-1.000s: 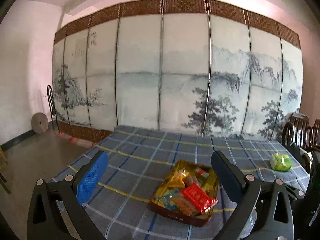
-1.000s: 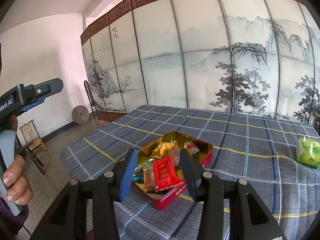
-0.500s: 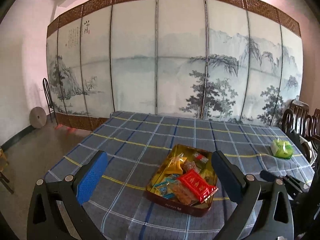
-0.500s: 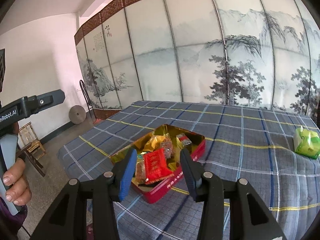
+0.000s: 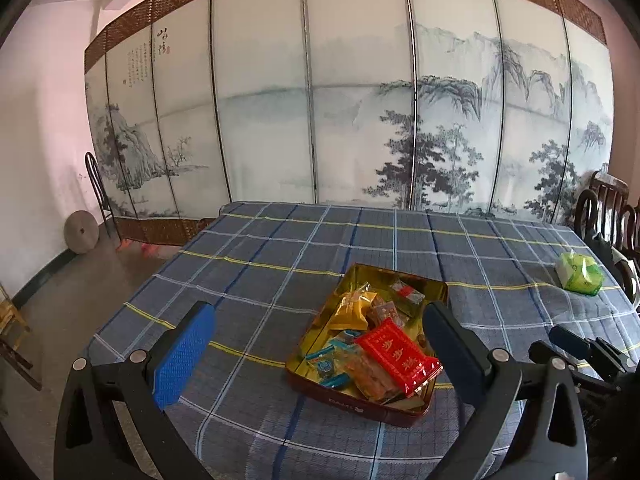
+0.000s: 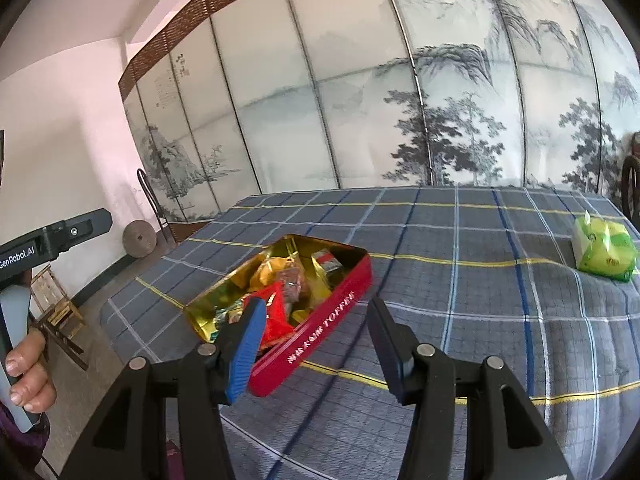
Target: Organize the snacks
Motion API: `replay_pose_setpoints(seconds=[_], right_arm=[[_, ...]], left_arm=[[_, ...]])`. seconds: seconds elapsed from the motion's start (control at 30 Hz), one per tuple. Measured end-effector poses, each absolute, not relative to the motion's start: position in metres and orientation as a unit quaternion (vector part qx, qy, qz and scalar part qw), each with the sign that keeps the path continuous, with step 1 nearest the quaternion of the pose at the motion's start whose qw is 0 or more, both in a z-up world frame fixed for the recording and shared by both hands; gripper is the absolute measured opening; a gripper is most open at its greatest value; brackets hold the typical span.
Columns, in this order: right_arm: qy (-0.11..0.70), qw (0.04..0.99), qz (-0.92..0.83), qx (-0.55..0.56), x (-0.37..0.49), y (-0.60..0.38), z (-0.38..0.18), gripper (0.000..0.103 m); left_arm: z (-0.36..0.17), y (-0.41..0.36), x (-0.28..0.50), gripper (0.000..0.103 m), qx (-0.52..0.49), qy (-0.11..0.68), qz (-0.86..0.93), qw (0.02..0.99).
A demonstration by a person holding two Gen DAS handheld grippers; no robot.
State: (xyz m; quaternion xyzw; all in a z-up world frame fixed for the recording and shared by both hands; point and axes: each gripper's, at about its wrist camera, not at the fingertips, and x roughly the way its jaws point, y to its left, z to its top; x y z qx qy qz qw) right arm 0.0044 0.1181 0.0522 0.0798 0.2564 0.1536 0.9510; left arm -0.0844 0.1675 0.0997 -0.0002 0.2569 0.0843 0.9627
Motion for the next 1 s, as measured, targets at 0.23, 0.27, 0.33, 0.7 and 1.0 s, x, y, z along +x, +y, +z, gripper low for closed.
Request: replay_pose_setpoints(seconds=[0.23, 0.27, 0.33, 0.7, 1.0], right_arm=[[0.266, 0.948, 0.144, 0.097, 0.016, 0.101, 0.040, 0.054], [0.267, 0.948, 0.144, 0.099, 0.017, 0.099, 0.038, 0.054], [0.270, 0.947, 0.142, 0.101, 0.019, 0.095, 0.035, 0.054], [0.298, 0.946, 0.086, 0.094, 0.042, 0.044, 0.015, 0.061], [0.436, 0.895, -0.046, 0.077, 0.108, -0.078, -0.035, 0.062]], left_arm=[[0.091, 0.154, -0.068, 0.103, 0.016, 0.273, 0.086, 0.958], [0.089, 0.153, -0.066, 0.103, 0.018, 0.276, 0.086, 0.957], [0.087, 0.150, -0.062, 0.103, 0.021, 0.280, 0.085, 0.956], [0.074, 0.138, -0.037, 0.103, 0.017, 0.297, 0.059, 0.953], [0.071, 0.136, -0.026, 0.103, 0.031, 0.315, 0.078, 0.945]])
